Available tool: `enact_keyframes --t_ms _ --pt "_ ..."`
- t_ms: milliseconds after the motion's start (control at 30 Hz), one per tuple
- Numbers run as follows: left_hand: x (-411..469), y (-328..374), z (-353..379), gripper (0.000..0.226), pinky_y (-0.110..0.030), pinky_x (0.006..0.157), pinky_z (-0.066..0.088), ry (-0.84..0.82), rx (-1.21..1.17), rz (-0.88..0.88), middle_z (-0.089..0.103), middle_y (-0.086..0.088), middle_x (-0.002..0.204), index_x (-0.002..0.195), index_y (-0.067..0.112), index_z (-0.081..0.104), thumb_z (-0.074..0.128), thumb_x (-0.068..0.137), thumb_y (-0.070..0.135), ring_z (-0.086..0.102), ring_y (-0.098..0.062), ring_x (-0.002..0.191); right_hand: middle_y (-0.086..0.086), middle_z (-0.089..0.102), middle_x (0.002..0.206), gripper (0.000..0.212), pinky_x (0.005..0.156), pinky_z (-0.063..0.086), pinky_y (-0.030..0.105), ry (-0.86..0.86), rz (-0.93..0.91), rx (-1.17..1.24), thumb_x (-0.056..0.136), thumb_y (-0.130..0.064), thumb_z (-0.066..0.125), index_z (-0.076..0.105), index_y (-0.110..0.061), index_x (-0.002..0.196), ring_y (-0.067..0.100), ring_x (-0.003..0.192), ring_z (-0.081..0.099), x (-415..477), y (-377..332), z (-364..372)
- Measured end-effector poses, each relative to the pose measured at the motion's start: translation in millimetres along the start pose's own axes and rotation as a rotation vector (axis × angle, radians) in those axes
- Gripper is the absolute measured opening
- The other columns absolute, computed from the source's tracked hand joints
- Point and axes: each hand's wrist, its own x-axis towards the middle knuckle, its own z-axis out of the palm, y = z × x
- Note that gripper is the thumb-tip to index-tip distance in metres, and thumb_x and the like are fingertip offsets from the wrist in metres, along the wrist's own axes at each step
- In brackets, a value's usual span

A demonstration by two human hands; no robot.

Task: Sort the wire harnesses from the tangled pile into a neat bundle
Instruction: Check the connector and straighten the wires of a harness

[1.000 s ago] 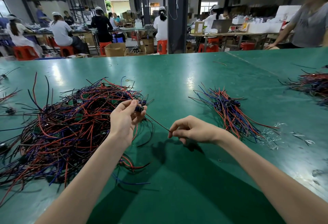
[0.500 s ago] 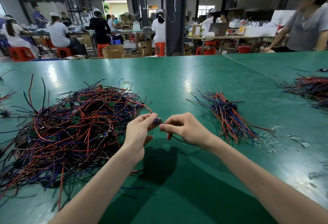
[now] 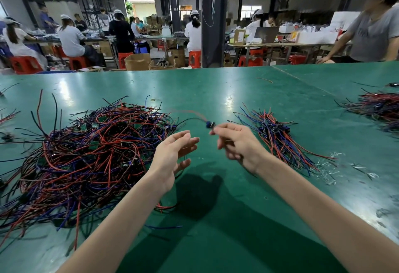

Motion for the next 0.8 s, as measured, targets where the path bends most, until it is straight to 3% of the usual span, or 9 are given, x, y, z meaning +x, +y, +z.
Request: enact_keyframes --t_ms 167,300,467,633,700,800 --pt "4 2 -5 0.018 -0.018 0.049 0.049 0.013 -0.064 -0.04 0.074 0.004 0.089 0.113 0.016 0.058 0.052 0.095 0.016 0.066 -0.009 0.081 0.0 0.054 0.046 0.014 0.032 0.016 0.012 0.271 -0.072 0.062 0.094 -0.007 0.052 0.06 -0.004 0.083 0.002 0.026 0.021 29 -49 -48" --pt "5 1 -6 0.016 -0.02 0.051 0.05 0.003 -0.054 -0.035 0.075 0.005 0.083 0.108 0.015 0.059 0.052 0.093 0.011 0.066 -0.008 0.076 0.004 0.044 0.05 0.007 0.029 0.017 0.012 0.489 0.112 -0.264 0.087 -0.002 0.058 0.06 0.002 0.092 0.002 0.024 0.021 46 -53 -94" --pt "6 -2 -3 0.018 -0.021 0.055 0.05 -0.003 -0.04 -0.051 0.074 0.002 0.084 0.107 0.014 0.059 0.052 0.092 0.007 0.065 -0.01 0.076 0.009 0.053 0.06 0.013 0.03 0.022 0.014 0.608 0.303 -0.59 0.083 -0.002 0.065 0.064 -0.001 0.07 0.011 0.037 0.029 46 -20 -134" --pt "5 -2 -3 0.02 -0.022 0.056 0.051 -0.002 -0.032 -0.05 0.074 0.0 0.088 0.108 0.014 0.059 0.05 0.092 0.005 0.065 -0.01 0.075 0.016 0.068 0.07 0.022 0.053 0.042 0.027 0.728 0.224 -0.802 0.074 -0.019 0.078 0.071 0.002 0.071 0.022 0.053 0.048 47 -7 -136" --pt "5 -2 -3 0.021 -0.023 0.058 0.051 0.0 -0.034 -0.052 0.073 0.0 0.088 0.109 0.014 0.059 0.05 0.092 0.005 0.065 -0.01 0.074 0.019 0.068 0.084 0.027 0.065 0.043 0.029 0.732 0.228 -0.911 0.074 -0.024 0.078 0.07 0.002 0.077 0.026 0.069 0.054 47 -7 -134" --pt "5 -1 -4 0.022 -0.023 0.058 0.051 0.006 -0.042 -0.058 0.073 -0.001 0.088 0.11 0.013 0.059 0.051 0.092 0.004 0.065 -0.01 0.071 0.018 0.066 0.087 0.023 0.067 0.043 0.03 0.731 0.235 -1.104 0.079 -0.023 0.071 0.065 -0.001 0.077 0.031 0.081 0.059 43 -6 -127"
